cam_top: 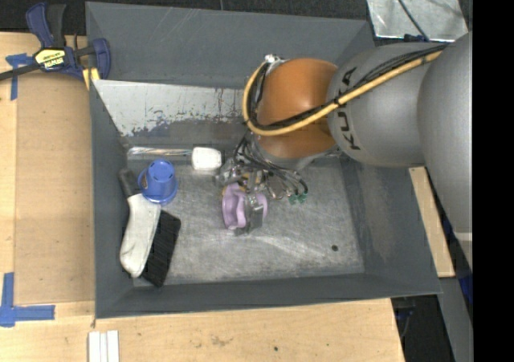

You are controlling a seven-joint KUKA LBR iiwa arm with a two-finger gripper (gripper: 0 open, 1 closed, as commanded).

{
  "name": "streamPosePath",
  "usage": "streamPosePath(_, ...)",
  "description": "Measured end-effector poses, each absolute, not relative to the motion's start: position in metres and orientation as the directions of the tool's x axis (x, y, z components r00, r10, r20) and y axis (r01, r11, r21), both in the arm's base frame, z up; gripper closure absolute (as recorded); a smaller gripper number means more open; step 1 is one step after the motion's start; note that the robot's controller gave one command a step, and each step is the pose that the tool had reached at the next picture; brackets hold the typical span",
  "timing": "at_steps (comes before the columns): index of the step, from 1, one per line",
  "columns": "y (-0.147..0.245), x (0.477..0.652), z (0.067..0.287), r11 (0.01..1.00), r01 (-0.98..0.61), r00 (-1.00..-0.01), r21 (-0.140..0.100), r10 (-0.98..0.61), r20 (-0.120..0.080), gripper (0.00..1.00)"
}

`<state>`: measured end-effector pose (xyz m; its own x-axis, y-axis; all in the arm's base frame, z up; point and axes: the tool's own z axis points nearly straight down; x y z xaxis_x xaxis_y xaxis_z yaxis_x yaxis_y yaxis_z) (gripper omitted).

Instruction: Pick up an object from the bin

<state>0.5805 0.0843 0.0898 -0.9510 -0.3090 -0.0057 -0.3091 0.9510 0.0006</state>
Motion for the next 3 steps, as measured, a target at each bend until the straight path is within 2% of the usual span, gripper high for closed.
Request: streamPosePath(3,0.084,0.581,0.117,0.952,-0.307,-0.952,-0.001,-0.307,-0.005,1.00)
